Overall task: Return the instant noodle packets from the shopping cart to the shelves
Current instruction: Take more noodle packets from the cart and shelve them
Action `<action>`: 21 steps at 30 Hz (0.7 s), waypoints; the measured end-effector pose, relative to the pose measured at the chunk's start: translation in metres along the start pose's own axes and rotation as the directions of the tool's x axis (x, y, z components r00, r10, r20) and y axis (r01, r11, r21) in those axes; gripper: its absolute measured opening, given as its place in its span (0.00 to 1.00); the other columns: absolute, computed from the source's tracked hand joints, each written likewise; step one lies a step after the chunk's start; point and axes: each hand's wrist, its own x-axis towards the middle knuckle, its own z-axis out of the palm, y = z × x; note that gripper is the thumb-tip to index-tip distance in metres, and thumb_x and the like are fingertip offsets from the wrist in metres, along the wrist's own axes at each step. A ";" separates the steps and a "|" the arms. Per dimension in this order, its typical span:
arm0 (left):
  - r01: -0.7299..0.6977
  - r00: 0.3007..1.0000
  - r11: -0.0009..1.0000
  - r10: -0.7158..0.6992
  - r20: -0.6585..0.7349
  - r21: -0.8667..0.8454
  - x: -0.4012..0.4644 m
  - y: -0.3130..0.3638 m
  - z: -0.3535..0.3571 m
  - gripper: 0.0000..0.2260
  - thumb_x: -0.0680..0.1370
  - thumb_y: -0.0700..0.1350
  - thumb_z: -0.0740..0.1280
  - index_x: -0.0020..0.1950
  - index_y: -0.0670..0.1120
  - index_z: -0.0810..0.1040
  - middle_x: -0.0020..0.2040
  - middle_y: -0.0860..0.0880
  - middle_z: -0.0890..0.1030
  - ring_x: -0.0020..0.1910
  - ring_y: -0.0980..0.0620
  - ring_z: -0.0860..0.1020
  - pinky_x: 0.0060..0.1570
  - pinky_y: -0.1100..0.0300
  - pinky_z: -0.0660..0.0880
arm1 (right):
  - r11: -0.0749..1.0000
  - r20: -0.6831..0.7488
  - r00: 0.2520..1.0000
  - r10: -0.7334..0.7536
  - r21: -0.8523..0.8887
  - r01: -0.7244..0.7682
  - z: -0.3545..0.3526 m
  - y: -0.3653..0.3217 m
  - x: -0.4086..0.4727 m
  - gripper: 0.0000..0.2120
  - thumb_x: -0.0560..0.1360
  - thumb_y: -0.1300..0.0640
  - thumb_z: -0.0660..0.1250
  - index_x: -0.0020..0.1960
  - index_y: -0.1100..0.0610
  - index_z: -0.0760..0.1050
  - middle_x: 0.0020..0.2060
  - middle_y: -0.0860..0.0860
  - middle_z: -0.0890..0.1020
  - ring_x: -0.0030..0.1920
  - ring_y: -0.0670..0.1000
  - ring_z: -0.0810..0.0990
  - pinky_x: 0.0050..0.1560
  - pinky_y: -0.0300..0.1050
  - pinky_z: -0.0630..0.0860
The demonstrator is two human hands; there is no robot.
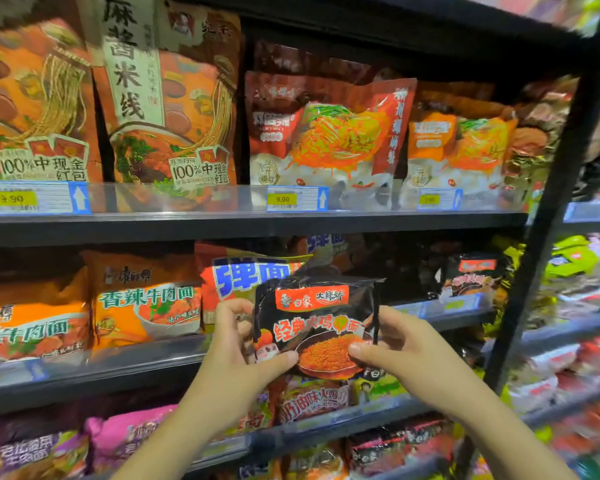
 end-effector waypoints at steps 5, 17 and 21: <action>0.030 0.994 1.000 -0.029 0.103 -0.007 0.017 -0.002 0.042 0.31 0.68 0.37 0.81 0.62 0.51 0.66 0.52 0.47 0.85 0.50 0.46 0.85 0.46 0.49 0.83 | 0.998 -0.065 0.997 0.044 0.036 -0.042 -0.041 0.023 -0.024 0.09 0.78 0.56 0.74 0.57 0.49 0.81 0.50 0.46 0.88 0.51 0.49 0.87 0.60 0.54 0.81; 0.008 0.983 0.990 -0.033 0.180 0.139 0.068 -0.011 0.221 0.26 0.69 0.40 0.82 0.59 0.50 0.72 0.53 0.46 0.86 0.48 0.44 0.85 0.48 0.52 0.82 | 0.990 -0.129 0.986 0.104 0.113 -0.090 -0.189 0.143 -0.031 0.16 0.71 0.47 0.78 0.57 0.41 0.80 0.50 0.51 0.88 0.48 0.58 0.86 0.60 0.66 0.78; -0.001 0.998 0.974 -0.014 0.065 0.228 0.087 -0.014 0.276 0.23 0.68 0.43 0.83 0.53 0.58 0.74 0.50 0.52 0.86 0.47 0.48 0.85 0.52 0.46 0.82 | 0.993 -0.132 0.987 0.095 0.083 -0.084 -0.238 0.179 -0.017 0.14 0.75 0.57 0.77 0.59 0.49 0.79 0.49 0.48 0.88 0.45 0.46 0.86 0.54 0.51 0.82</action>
